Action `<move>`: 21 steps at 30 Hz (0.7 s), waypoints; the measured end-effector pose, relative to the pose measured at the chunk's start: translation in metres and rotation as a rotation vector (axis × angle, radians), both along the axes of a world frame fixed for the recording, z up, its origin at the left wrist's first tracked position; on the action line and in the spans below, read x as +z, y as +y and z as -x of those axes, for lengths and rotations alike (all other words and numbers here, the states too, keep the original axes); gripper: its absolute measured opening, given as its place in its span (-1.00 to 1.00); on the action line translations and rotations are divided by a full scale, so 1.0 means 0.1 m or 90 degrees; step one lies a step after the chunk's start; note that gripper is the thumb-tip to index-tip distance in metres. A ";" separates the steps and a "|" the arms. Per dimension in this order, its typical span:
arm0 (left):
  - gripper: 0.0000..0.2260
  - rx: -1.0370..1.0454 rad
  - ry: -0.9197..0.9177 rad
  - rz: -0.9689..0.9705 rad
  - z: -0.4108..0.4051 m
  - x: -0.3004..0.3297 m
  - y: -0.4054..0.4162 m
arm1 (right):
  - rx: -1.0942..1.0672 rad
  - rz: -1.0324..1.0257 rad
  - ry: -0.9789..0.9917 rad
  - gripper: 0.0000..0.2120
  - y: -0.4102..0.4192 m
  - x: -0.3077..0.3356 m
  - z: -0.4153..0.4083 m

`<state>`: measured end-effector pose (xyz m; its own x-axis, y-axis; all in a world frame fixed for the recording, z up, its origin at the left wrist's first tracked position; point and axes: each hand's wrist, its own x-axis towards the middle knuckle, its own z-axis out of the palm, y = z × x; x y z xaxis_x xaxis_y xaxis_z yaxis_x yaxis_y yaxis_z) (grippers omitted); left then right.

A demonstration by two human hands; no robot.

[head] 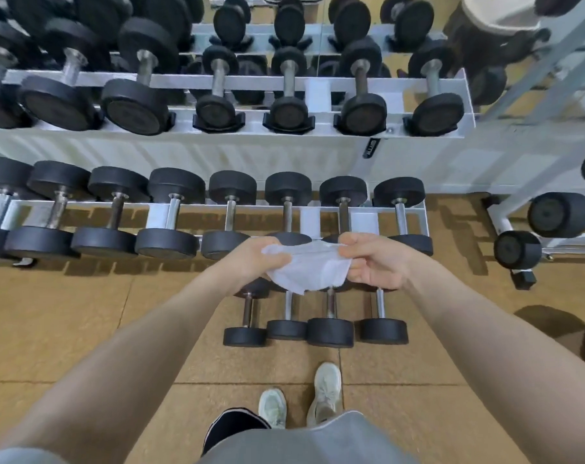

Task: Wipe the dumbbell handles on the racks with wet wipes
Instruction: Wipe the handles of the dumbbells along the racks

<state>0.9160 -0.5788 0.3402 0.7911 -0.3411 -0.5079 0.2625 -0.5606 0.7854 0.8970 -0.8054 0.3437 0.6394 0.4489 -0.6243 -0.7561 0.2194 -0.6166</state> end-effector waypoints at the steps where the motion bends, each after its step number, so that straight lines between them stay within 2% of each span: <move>1: -0.89 -0.004 0.004 -0.002 -0.04 0.00 -0.05 | 0.018 0.044 0.006 -0.84 -0.04 -0.01 -0.06; 4: -0.92 0.006 0.014 0.032 -0.14 -0.02 -0.22 | 0.127 0.180 0.028 -0.84 -0.11 0.00 -0.19; 6: -0.93 0.024 0.027 0.059 -0.20 -0.03 -0.32 | 0.148 0.224 0.042 -0.89 -0.15 0.05 -0.26; 11: -0.85 0.131 0.098 0.087 -0.30 -0.10 -0.50 | -0.022 0.124 -0.005 -0.78 -0.28 0.03 -0.40; 16: -0.91 0.180 0.111 0.152 -0.31 -0.17 -0.43 | -0.126 -0.008 0.055 -0.86 -0.27 -0.07 -0.47; 19: -0.89 0.220 0.136 0.166 -0.34 -0.25 -0.28 | -0.162 -0.114 0.081 -0.75 -0.23 -0.09 -0.54; 21: -0.88 0.245 0.169 0.174 -0.38 -0.27 -0.19 | -0.133 -0.070 0.049 -0.79 -0.10 -0.08 -0.62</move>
<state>0.9542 -0.5977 0.3136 0.7419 -0.1990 -0.6402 0.6176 -0.1688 0.7682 0.9586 -0.8159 0.3358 0.6778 0.3805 -0.6291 -0.7312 0.4385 -0.5226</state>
